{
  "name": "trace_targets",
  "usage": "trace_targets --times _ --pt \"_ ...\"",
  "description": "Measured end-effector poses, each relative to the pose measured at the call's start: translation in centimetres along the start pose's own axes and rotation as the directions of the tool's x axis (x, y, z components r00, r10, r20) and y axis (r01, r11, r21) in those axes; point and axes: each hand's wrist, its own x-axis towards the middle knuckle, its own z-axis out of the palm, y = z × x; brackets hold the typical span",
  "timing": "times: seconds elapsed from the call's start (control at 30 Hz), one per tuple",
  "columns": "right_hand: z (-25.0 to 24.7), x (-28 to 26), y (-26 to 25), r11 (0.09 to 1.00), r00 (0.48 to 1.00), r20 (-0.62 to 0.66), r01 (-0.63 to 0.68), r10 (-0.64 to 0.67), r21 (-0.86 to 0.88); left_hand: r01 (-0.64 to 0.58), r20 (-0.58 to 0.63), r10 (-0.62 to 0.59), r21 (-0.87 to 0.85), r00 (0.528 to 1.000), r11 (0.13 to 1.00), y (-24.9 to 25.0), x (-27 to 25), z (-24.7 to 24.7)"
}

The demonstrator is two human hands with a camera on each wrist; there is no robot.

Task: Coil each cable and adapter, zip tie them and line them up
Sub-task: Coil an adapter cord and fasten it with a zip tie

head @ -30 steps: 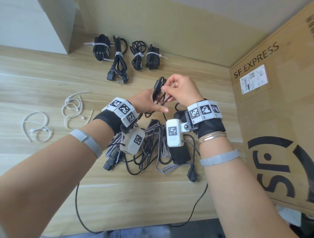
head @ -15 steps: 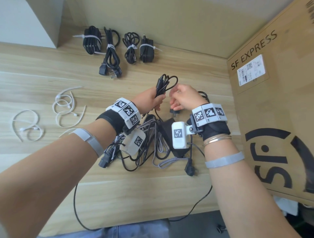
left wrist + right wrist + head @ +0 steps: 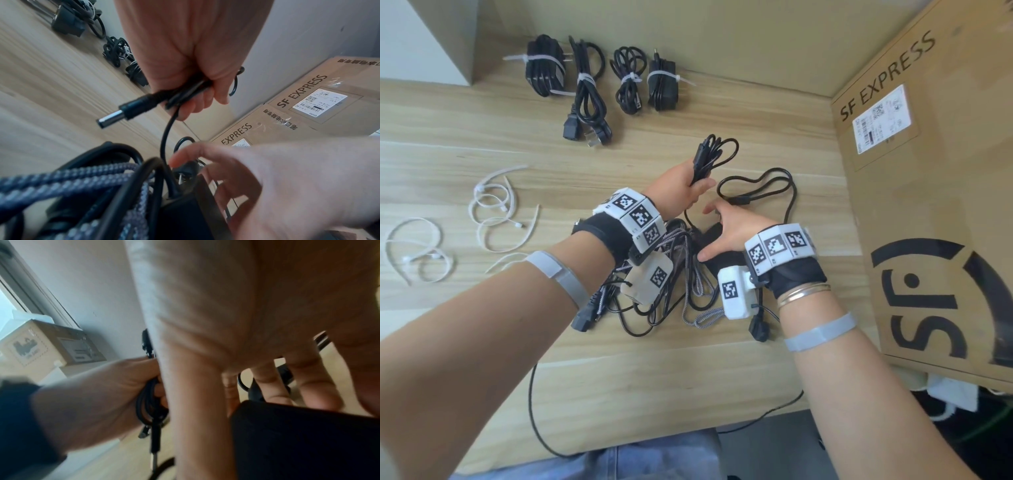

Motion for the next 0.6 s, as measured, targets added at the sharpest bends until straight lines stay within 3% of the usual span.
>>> trace_targets --times 0.17,0.33,0.47,0.6 --pt "1.3 -0.8 0.8 0.994 0.994 0.075 -0.079 0.085 -0.079 0.032 0.023 -0.034 0.066 0.999 0.997 -0.1 0.2 0.0" --pt "1.5 -0.9 0.7 0.982 0.996 -0.006 -0.088 0.088 -0.169 0.054 0.086 -0.064 0.112 0.994 0.992 0.2 0.0 -0.2" --pt "-0.7 -1.4 0.3 0.976 0.994 -0.101 -0.062 0.041 -0.211 0.033 0.138 -0.069 0.248 0.988 0.968 0.4 -0.6 -0.8" --pt "-3.5 -2.1 -0.8 0.975 0.986 -0.168 -0.029 -0.009 -0.222 0.042 0.181 -0.094 0.273 0.979 0.961 0.2 -1.3 -1.2"
